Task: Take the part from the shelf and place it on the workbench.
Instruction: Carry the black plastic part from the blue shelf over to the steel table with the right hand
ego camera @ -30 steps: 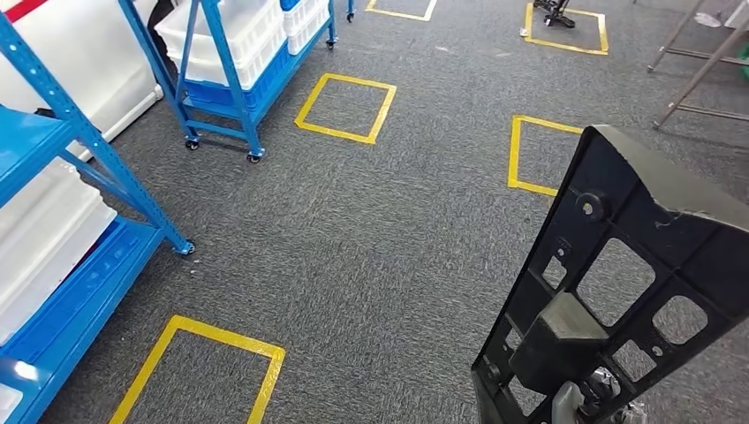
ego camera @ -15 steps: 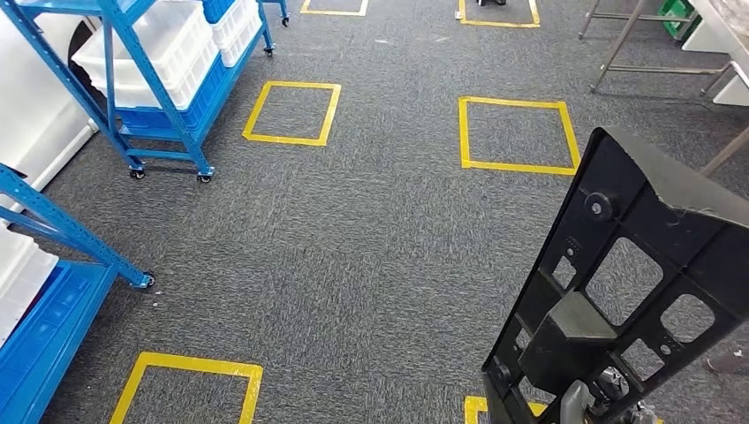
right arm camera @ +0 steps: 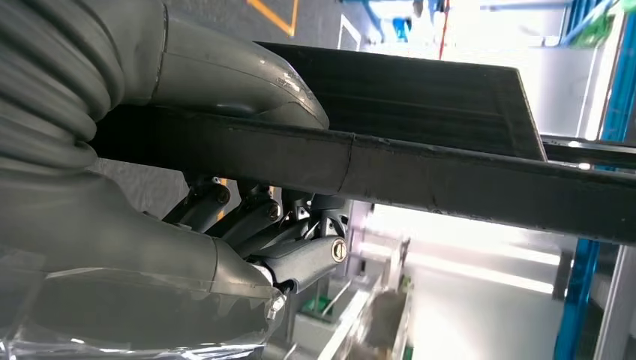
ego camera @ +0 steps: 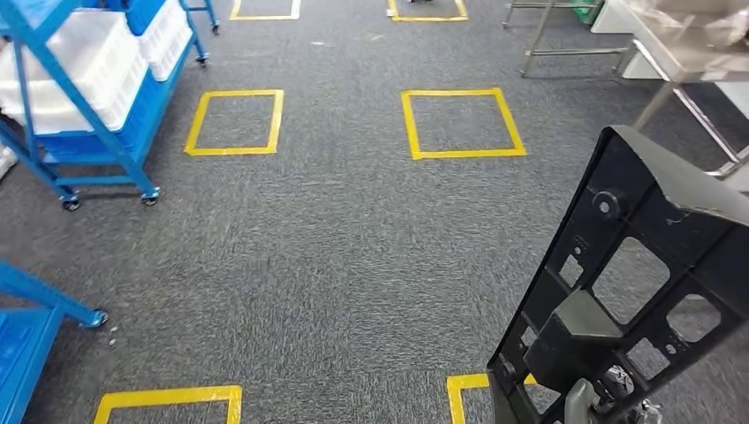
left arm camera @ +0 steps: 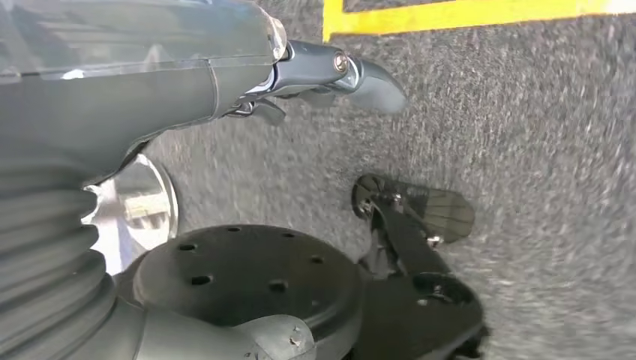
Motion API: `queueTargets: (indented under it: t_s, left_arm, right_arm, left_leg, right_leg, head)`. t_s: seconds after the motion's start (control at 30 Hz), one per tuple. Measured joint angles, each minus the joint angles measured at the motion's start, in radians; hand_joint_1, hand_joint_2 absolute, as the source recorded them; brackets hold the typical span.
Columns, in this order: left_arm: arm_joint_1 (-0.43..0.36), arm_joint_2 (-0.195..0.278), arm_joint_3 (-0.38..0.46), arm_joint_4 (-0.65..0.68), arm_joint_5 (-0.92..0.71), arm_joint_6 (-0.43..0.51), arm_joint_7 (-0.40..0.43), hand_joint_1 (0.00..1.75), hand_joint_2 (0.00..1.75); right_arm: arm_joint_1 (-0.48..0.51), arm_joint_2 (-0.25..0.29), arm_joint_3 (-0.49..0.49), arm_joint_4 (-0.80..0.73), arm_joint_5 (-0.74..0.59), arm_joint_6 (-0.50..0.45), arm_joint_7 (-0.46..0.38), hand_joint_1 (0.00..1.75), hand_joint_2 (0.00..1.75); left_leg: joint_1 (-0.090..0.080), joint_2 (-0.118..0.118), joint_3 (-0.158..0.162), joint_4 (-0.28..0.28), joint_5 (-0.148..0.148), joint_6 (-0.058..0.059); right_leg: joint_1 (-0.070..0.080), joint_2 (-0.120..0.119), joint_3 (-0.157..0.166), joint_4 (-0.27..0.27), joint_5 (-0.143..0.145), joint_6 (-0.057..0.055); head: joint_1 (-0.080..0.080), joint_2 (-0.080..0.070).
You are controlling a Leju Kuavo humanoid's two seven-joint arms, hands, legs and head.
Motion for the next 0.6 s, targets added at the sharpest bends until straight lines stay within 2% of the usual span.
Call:
queueTargets:
  t_s: [0.03,0.07,0.1,0.13,0.17,0.2,0.23,0.27,0.33,0.37,0.43,0.47,0.5,0.53,0.57,0.6]
  left_arm:
    - [0.001,0.0,0.0,0.0,-0.002,-0.001,0.0,0.0,1.75]
    - [0.002,0.0,-0.001,0.0,-0.004,-0.001,0.0,0.0,1.75]
    - [0.002,-0.001,-0.001,-0.001,-0.004,-0.002,0.0,0.0,1.75]
    - [0.001,-0.001,-0.001,-0.001,-0.004,-0.002,0.0,0.0,1.75]
    - [0.001,-0.002,-0.001,-0.001,-0.004,-0.003,0.0,0.0,1.75]
    - [0.001,-0.003,-0.001,-0.001,-0.004,-0.003,0.0,0.0,1.75]
    - [0.0,-0.004,-0.001,-0.001,-0.004,-0.004,0.0,0.0,1.75]
    - [-0.001,-0.006,0.0,-0.001,-0.004,-0.004,0.001,0.0,1.75]
    - [-0.004,-0.008,0.0,-0.002,-0.004,-0.003,0.001,0.0,1.75]
    - [-0.006,-0.009,0.0,-0.003,-0.004,-0.003,0.002,0.0,1.75]
    - [-0.006,-0.01,0.0,-0.004,-0.006,-0.003,0.002,0.0,1.75]
    - [-0.005,-0.011,0.0,-0.004,-0.007,-0.004,0.002,0.0,1.75]
    - [-0.004,-0.011,0.0,-0.005,-0.007,-0.004,0.002,0.0,1.75]
    - [-0.004,-0.011,0.0,-0.005,-0.008,-0.005,0.002,0.0,1.75]
    - [-0.005,-0.011,0.0,-0.005,-0.008,-0.005,0.002,0.0,1.75]
    - [-0.006,-0.011,0.0,-0.005,-0.008,-0.006,0.001,0.0,1.75]
  right_arm:
    - [-0.001,0.0,0.0,0.002,0.0,-0.001,0.0,1.75,1.75]
    - [0.0,0.0,-0.001,0.003,0.0,-0.002,0.0,1.75,1.75]
    - [0.0,0.0,-0.003,0.004,0.0,-0.002,0.0,1.75,1.75]
    - [0.0,0.0,-0.004,0.004,-0.001,-0.002,0.0,1.75,1.75]
    - [0.0,0.0,-0.005,0.005,-0.001,-0.002,0.0,1.75,1.75]
    - [-0.001,0.0,-0.006,0.005,-0.002,-0.002,0.0,1.75,1.75]
    - [-0.001,0.0,-0.006,0.005,-0.002,-0.002,0.0,1.75,1.75]
    - [-0.001,0.0,-0.006,0.005,-0.002,-0.002,0.0,1.75,1.75]
    - [0.0,0.0,-0.008,0.004,-0.003,-0.002,0.0,1.75,1.75]
    - [0.002,0.0,-0.008,0.004,-0.003,-0.003,0.0,1.75,1.75]
    - [0.002,0.0,-0.009,0.004,-0.003,-0.003,0.0,1.75,1.75]
    - [0.001,0.0,-0.009,0.004,-0.003,-0.003,0.0,1.75,1.75]
    - [0.001,0.0,-0.009,0.004,-0.003,-0.003,0.0,1.75,1.75]
    - [0.001,0.0,-0.009,0.004,-0.003,-0.003,0.0,1.75,1.75]
    - [0.001,0.0,-0.009,0.004,-0.003,-0.003,0.0,1.75,1.75]
    - [0.001,0.0,-0.009,0.004,-0.003,-0.003,0.0,1.75,1.75]
  left_leg:
    - [-0.001,0.015,-0.001,0.0,-0.001,0.0]
    - [-0.001,0.03,-0.001,0.0,-0.002,0.0]
    - [-0.001,0.043,0.0,0.0,-0.004,-0.002]
    - [-0.001,0.055,0.003,0.001,-0.007,-0.005]
    - [-0.001,0.066,0.007,0.001,-0.01,-0.009]
    - [-0.003,0.075,0.01,0.002,-0.014,-0.014]
    - [-0.005,0.082,0.013,0.003,-0.018,-0.019]
    - [-0.007,0.09,0.016,0.004,-0.021,-0.024]
    - [-0.006,0.103,0.023,0.003,-0.026,-0.035]
    - [-0.004,0.096,0.025,0.009,-0.032,-0.041]
    - [0.001,0.054,0.003,0.066,-0.073,-0.05]
    - [0.002,0.029,-0.023,0.125,-0.105,-0.052]
    - [0.002,0.014,-0.055,0.195,-0.137,-0.052]
    - [0.002,0.007,-0.085,0.255,-0.158,-0.053]
    - [0.002,0.004,-0.102,0.287,-0.159,-0.052]
    - [0.002,0.002,-0.102,0.283,-0.14,-0.051]
  right_leg:
    - [-0.002,-0.007,-0.024,0.05,-0.017,0.004]
    - [-0.005,-0.012,-0.033,0.072,-0.017,0.007]
    - [-0.007,-0.017,-0.022,0.052,0.003,0.009]
    - [-0.009,-0.027,0.009,-0.002,0.035,0.01]
    - [-0.009,-0.048,0.049,-0.076,0.064,0.009]
    - [-0.007,-0.068,0.085,-0.14,0.085,0.006]
    - [-0.004,-0.082,0.108,-0.182,0.095,0.002]
    - [0.0,-0.088,0.117,-0.201,0.095,-0.003]
    - [0.004,-0.068,0.116,-0.204,0.096,-0.015]
    - [0.003,-0.058,0.116,-0.207,0.098,-0.021]
    - [-0.001,-0.039,0.119,-0.213,0.103,-0.033]
    - [-0.001,-0.029,0.118,-0.214,0.104,-0.037]
    - [0.0,-0.018,0.118,-0.213,0.104,-0.041]
    - [0.002,-0.006,0.118,-0.212,0.103,-0.043]
    - [0.003,0.008,0.119,-0.211,0.103,-0.043]
    - [0.003,0.022,0.12,-0.209,0.102,-0.043]
  head:
    - [0.0,0.0]
    - [0.0,0.0]
    - [0.0,0.0]
    - [0.001,0.0]
    - [0.001,0.0]
    - [0.0,0.0]
    - [-0.001,0.0]
    - [-0.003,0.0]
    - [-0.005,0.0]
    - [-0.006,0.0]
    - [-0.007,0.0]
    - [-0.008,0.0]
    - [-0.009,0.0]
    - [-0.009,0.0]
    - [-0.009,0.0]
    - [-0.009,0.0]
